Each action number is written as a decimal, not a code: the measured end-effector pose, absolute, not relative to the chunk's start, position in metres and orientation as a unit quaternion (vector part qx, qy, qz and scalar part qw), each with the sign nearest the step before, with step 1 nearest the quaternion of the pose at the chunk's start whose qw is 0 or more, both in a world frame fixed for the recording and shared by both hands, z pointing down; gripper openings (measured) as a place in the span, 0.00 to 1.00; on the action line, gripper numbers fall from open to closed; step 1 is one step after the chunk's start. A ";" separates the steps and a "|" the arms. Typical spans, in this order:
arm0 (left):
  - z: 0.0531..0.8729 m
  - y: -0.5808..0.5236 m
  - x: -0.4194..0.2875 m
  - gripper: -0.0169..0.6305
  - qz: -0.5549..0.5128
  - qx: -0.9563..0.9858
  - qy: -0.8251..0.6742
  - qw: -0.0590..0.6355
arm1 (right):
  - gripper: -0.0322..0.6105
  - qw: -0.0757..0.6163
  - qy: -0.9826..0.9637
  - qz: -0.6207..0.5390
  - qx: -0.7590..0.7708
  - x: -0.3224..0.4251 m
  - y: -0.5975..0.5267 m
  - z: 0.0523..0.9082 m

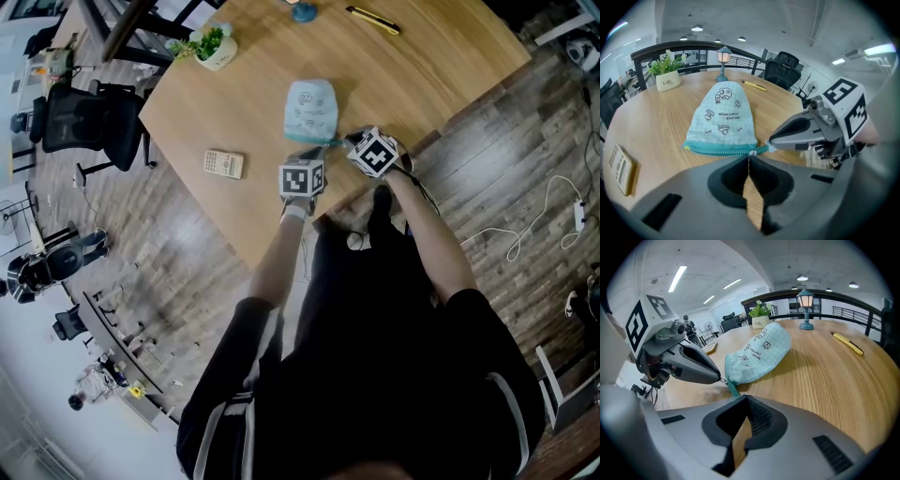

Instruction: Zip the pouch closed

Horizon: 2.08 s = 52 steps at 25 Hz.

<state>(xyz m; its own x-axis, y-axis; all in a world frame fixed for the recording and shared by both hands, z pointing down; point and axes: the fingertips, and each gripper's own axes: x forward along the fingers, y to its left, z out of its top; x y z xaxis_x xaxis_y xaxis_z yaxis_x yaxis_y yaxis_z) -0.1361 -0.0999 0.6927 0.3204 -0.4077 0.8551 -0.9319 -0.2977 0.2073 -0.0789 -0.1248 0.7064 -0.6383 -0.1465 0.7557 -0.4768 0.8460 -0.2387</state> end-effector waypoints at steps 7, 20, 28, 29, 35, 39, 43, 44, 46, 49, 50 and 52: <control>0.689 -0.103 -0.160 0.04 0.348 0.710 -0.484 0.374 | 0.07 0.386 -0.879 0.215 0.180 -0.079 -0.127 0.708; 0.687 -0.109 -0.229 0.04 0.355 0.677 -0.526 0.374 | 0.07 0.384 -0.878 0.219 0.181 -0.076 -0.134 0.713; 0.685 -0.107 -0.260 0.04 0.344 0.670 -0.535 0.384 | 0.07 0.384 -0.880 0.208 0.187 -0.085 -0.132 0.702; 0.685 -0.107 -0.268 0.04 0.344 0.659 -0.547 0.385 | 0.07 0.384 -0.880 0.208 0.187 -0.085 -0.132 0.701; 0.666 -0.103 -0.300 0.02 0.373 0.658 -0.558 0.343 | 0.07 0.389 -0.880 0.205 0.180 -0.074 -0.132 0.704; 0.649 -0.097 -0.303 0.02 0.333 0.662 -0.577 0.343 | 0.07 0.388 -0.880 0.208 0.181 -0.077 -0.131 0.704; 0.650 -0.087 -0.308 0.02 0.310 0.659 -0.588 0.352 | 0.07 0.386 -0.877 0.211 0.194 -0.073 -0.132 0.703; 0.651 -0.087 -0.309 0.02 0.307 0.659 -0.589 0.352 | 0.07 0.386 -0.876 0.214 0.196 -0.073 -0.134 0.704; 0.654 -0.089 -0.313 0.02 0.301 0.661 -0.591 0.352 | 0.07 0.385 -0.874 0.225 0.193 -0.077 -0.138 0.711; 0.646 -0.081 -0.312 0.02 0.286 0.667 -0.595 0.346 | 0.07 0.370 -0.877 0.236 0.194 -0.077 -0.131 0.705; 0.640 -0.078 -0.309 0.02 0.282 0.670 -0.596 0.341 | 0.07 0.361 -0.879 0.239 0.199 -0.074 -0.129 0.697; 0.630 -0.076 -0.305 0.02 0.269 0.679 -0.597 0.332 | 0.07 0.335 -0.883 0.251 0.215 -0.067 -0.130 0.682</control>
